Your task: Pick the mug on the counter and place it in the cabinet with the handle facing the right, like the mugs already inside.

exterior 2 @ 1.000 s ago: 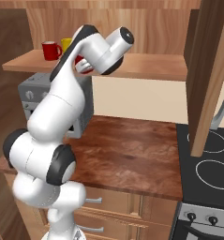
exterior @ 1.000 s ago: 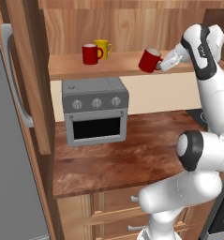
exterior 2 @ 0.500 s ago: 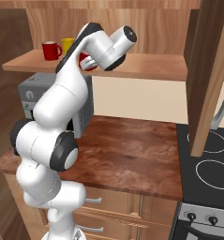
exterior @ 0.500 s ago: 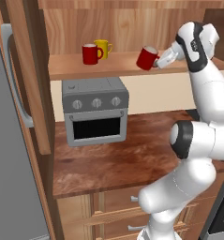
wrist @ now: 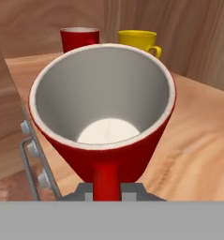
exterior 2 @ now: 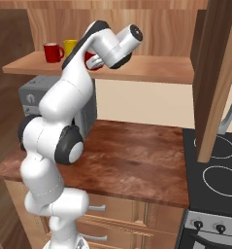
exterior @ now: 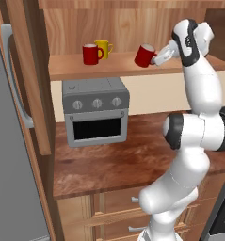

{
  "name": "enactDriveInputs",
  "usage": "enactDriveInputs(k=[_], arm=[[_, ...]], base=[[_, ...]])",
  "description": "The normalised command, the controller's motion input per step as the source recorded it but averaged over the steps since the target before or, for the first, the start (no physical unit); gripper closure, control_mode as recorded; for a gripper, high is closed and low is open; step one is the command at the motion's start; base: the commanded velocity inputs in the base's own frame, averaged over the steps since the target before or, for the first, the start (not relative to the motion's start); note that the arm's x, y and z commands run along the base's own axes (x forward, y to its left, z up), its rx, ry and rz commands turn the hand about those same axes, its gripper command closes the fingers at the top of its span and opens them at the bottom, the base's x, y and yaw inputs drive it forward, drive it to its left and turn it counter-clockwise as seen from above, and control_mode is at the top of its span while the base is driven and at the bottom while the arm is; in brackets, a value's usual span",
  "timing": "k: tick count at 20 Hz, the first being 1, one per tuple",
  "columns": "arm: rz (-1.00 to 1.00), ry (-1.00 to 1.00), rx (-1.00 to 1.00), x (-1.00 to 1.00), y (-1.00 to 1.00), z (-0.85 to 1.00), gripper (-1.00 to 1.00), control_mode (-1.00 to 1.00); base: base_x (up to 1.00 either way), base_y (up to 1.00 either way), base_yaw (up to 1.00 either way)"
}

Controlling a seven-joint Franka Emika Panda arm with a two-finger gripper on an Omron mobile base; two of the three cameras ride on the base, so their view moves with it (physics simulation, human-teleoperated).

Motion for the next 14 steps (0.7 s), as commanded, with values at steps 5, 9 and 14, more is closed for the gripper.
enactDriveInputs(k=[5, 9, 14], arm=[[0.04, 0.0, 0.0, 0.11, 0.0, 0.0, 1.0, -1.0], [0.04, 0.0, 0.0, 0.03, 0.0, 0.0, -1.0, -1.0], [0.06, 0.0, 0.0, 0.0, 0.0, 0.0, -1.0, -1.0]], base=[[0.0, 0.0, 0.0], [0.0, 0.0, 0.0], [0.0, 0.0, 0.0]])
